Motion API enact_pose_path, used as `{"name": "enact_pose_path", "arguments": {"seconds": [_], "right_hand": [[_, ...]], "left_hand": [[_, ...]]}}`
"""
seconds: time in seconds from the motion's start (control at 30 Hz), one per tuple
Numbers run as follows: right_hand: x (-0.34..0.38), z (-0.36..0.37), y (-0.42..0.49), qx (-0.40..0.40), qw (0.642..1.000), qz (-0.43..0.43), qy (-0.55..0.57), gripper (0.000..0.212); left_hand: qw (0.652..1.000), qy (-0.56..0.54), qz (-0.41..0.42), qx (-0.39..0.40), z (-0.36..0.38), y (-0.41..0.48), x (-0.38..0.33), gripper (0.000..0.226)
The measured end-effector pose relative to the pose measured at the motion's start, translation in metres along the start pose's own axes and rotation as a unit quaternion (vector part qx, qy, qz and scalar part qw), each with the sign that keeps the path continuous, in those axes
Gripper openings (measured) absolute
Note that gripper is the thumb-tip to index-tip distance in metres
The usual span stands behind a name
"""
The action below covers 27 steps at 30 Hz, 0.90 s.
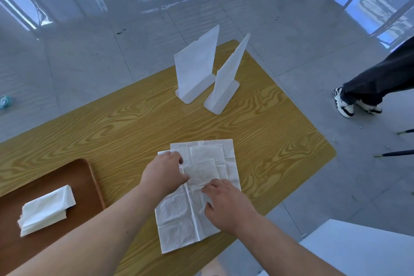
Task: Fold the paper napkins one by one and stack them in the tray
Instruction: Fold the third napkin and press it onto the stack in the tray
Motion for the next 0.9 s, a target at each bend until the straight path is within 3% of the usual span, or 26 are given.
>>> {"name": "enact_pose_path", "arguments": {"seconds": [0.13,0.33,0.5,0.6,0.7,0.8,0.9], "right_hand": [[0.0,0.002,-0.001,-0.003,1.0,-0.006,0.001,0.05],[-0.002,0.005,-0.004,-0.007,1.0,-0.013,0.012,0.05],[-0.005,0.003,-0.007,-0.026,0.999,-0.016,0.033,0.05],[-0.018,-0.009,-0.016,-0.094,0.99,0.024,0.102,0.046],[-0.042,-0.021,-0.024,-0.14,0.945,0.111,0.275,0.045],[-0.053,-0.031,-0.019,-0.123,0.876,0.157,0.44,0.055],[-0.035,-0.038,-0.004,-0.06,0.816,0.133,0.559,0.077]], "left_hand": [[0.999,0.039,-0.023,0.002,0.002,0.003,0.006,0.034],[1.0,-0.013,-0.001,-0.001,0.001,0.005,0.001,0.008],[0.986,-0.146,0.029,0.069,-0.004,-0.004,-0.01,0.012],[0.935,-0.318,0.016,0.156,-0.011,-0.019,-0.014,0.012],[0.845,-0.5,0.004,0.188,-0.029,-0.039,-0.015,0.011],[0.777,-0.606,0.004,0.171,-0.051,-0.056,-0.008,0.009],[0.703,-0.696,0.007,0.148,-0.073,-0.072,0.009,0.023]]}}
Point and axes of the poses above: each hand's wrist, its own y-axis towards the middle knuckle, its own z-axis out of the palm, x = y × z, the point moved 6 cm from there along y, towards the middle knuckle, and after that the axes turned 10 degrees about x, right-handed, at the moved point
